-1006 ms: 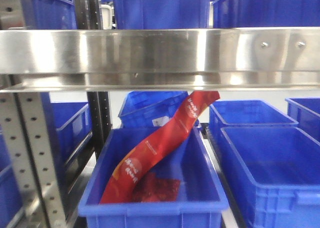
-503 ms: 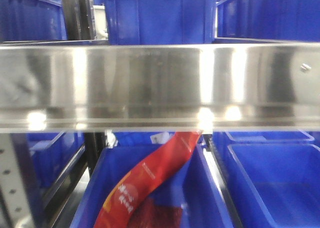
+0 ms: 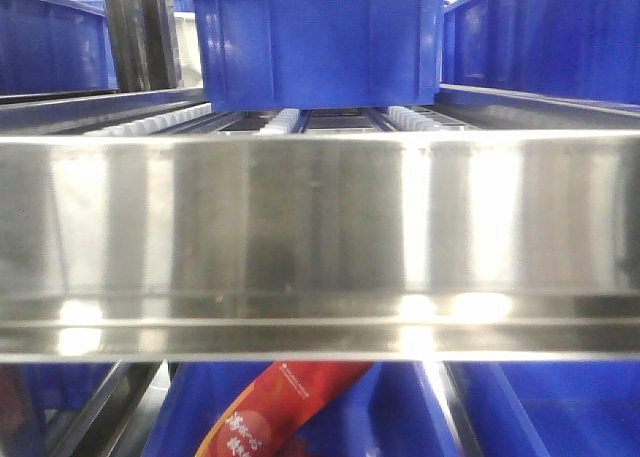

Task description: Stack two boxes on right shelf middle

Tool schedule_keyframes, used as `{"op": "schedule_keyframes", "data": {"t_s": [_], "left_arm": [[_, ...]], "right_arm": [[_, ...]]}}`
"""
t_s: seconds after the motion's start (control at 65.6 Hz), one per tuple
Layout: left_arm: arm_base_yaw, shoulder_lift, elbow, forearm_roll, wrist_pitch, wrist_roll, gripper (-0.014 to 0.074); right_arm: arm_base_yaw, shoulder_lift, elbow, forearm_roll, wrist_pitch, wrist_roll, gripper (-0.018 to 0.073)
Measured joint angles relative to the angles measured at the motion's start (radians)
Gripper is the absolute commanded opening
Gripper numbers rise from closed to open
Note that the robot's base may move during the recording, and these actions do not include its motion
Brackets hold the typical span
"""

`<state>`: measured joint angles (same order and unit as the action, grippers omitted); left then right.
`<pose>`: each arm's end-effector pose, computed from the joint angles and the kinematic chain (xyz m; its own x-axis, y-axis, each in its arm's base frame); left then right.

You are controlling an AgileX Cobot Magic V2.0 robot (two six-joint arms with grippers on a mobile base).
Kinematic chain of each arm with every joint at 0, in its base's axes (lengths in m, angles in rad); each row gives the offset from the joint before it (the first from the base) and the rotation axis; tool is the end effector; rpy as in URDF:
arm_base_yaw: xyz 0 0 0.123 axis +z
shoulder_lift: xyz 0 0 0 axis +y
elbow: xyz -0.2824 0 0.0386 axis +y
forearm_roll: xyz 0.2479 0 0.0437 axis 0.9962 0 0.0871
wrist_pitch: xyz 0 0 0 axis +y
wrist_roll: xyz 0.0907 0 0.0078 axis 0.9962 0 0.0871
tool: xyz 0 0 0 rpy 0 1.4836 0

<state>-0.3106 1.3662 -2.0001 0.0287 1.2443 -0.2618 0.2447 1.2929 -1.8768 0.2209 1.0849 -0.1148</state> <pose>0.2226 -0.0689 0.5438 -0.5313 -0.0918 -0.8422 0.1552 0.9667 -0.2034 0.2135 0.0715 0.5431 -0.3768 -0.1045 -0.9204 -0.4145 0.9076 0.0666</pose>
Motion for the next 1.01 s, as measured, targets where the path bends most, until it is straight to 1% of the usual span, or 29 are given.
{"op": "schedule_keyframes", "data": {"t_s": [1.006], "left_arm": [[0.000,0.000,0.000,0.000,0.002,0.000,-0.0111]], "right_arm": [[0.000,0.000,0.000,0.000,0.002,0.002,-0.0153]]}}
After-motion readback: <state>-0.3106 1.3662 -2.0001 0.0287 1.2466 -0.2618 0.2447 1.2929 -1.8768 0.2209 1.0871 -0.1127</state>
